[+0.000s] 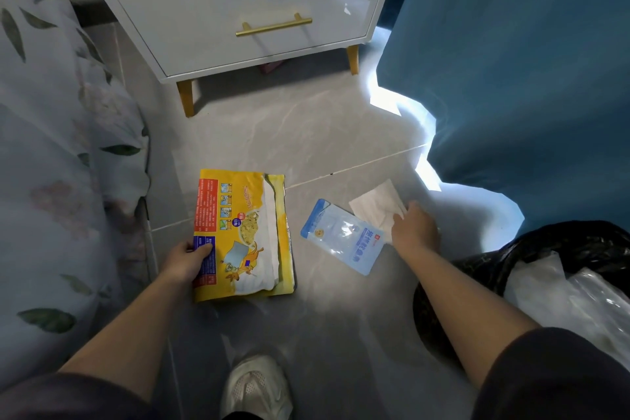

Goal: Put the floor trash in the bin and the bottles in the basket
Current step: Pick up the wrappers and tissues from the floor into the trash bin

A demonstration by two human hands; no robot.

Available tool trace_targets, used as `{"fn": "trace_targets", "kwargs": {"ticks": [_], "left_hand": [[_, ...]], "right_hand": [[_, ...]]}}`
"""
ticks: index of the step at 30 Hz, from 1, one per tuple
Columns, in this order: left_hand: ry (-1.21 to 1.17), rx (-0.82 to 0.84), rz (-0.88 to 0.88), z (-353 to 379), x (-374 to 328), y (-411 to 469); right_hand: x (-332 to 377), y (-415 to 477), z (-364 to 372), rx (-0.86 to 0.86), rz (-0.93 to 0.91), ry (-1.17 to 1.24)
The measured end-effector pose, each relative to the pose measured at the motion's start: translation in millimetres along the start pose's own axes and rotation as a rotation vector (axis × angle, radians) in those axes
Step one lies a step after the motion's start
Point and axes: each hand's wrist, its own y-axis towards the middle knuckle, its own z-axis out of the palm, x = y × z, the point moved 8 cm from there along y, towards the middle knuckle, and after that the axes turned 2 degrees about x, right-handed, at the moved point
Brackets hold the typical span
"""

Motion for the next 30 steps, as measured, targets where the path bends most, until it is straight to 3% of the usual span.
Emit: {"fn": "trace_targets", "kwargs": {"ticks": [4, 8, 10, 12, 14, 16, 19, 21, 26, 30], "left_hand": [[-0.027, 0.002, -0.014, 1.9, 4.0, 1.9], [-0.018, -0.002, -0.011, 2.5, 4.5, 3.2], [-0.006, 0.005, -0.005, 4.6, 4.2, 3.9], [-0.009, 0.017, -0.003, 7.6, 3.7, 3.7], [-0.014, 0.03, -0.004, 10.5, 4.2, 3.7], [-0.009, 0.034, -0.008, 12.1, 6.3, 3.5], [0.013, 0.033, -0.02, 14.7, 11.3, 4.4], [0.006, 0.036, -0.021, 17.6, 13.3, 4.8], [-0.024, 0.032, -0.017, 22.2, 17.1, 8.8], [-0.036, 0.038, 0.003, 24.2, 10.1, 6.2]], "right_hand": [[13.3, -1.4, -14.6, -0.184, -0.05, -0.236], [4.4, 2.6, -33.3, -0.259, 0.062, -0.114], [8.9, 8.1, -23.0, -0.116, 0.009, 0.108], [21.0, 2.5, 5.4, 0.203, -0.044, 0.286], [27.7, -12.1, 43.3, 0.509, -0.045, 0.269], [31.2, -23.9, 70.0, 0.6, -0.056, 0.147], [45.8, -23.8, 81.3, 0.369, -0.215, -0.218], [52.4, -25.3, 81.8, 0.255, -0.241, -0.318], [55.4, -28.4, 94.6, 0.235, -0.212, -0.325], [43.9, -25.5, 96.3, 0.287, -0.086, -0.151]]}}
